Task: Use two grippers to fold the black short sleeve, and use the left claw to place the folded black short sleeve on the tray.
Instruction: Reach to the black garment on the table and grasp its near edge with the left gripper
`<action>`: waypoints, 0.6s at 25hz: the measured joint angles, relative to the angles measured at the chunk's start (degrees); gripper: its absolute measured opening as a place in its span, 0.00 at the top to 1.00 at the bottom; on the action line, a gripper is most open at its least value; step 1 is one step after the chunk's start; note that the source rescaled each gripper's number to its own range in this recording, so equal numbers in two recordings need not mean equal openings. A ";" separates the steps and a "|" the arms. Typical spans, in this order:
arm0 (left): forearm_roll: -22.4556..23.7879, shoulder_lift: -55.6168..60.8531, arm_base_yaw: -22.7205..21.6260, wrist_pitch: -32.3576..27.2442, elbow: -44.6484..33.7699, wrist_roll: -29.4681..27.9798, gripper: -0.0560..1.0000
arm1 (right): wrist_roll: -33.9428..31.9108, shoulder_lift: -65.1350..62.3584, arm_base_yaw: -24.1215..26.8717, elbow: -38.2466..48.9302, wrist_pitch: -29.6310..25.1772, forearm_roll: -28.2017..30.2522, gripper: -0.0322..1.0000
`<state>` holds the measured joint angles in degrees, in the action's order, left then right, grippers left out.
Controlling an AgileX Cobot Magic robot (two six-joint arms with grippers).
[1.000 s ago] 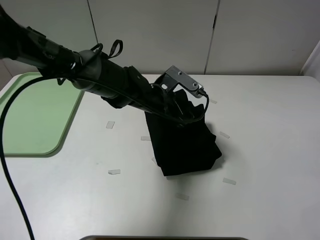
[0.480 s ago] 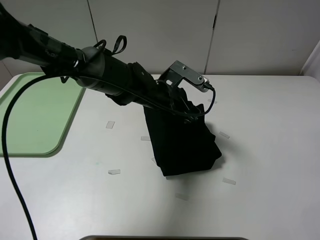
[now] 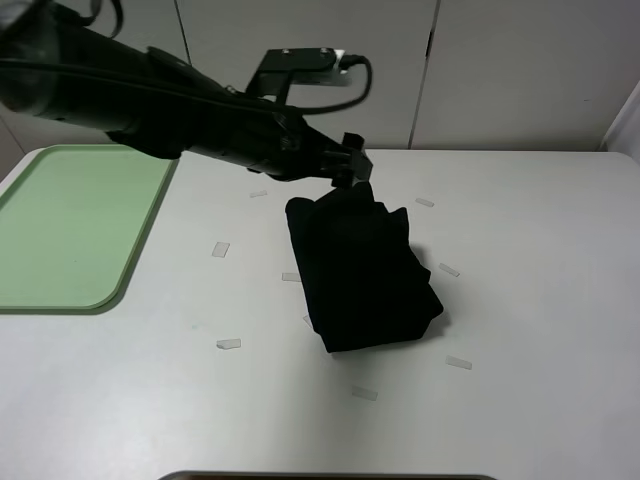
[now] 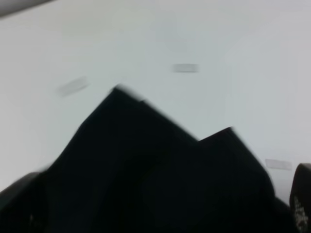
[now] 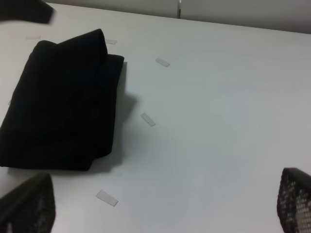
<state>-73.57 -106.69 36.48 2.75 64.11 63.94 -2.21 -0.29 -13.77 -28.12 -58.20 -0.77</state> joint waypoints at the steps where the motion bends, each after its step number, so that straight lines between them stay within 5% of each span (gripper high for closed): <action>1: -5.88 1.92 -1.43 -0.64 -3.39 0.35 0.00 | 0.00 0.00 0.00 0.00 0.00 0.00 0.00; 7: -21.98 3.33 -2.84 -7.70 -12.23 9.87 0.00 | 0.00 0.00 0.00 0.00 0.00 0.00 0.00; 15: -25.34 0.93 -3.32 -12.91 -16.10 12.20 0.00 | 0.00 0.00 0.00 0.00 0.00 0.00 0.00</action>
<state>-98.91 -105.76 33.16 -10.16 48.01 76.14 -2.21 -0.29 -13.77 -28.12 -58.20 -0.77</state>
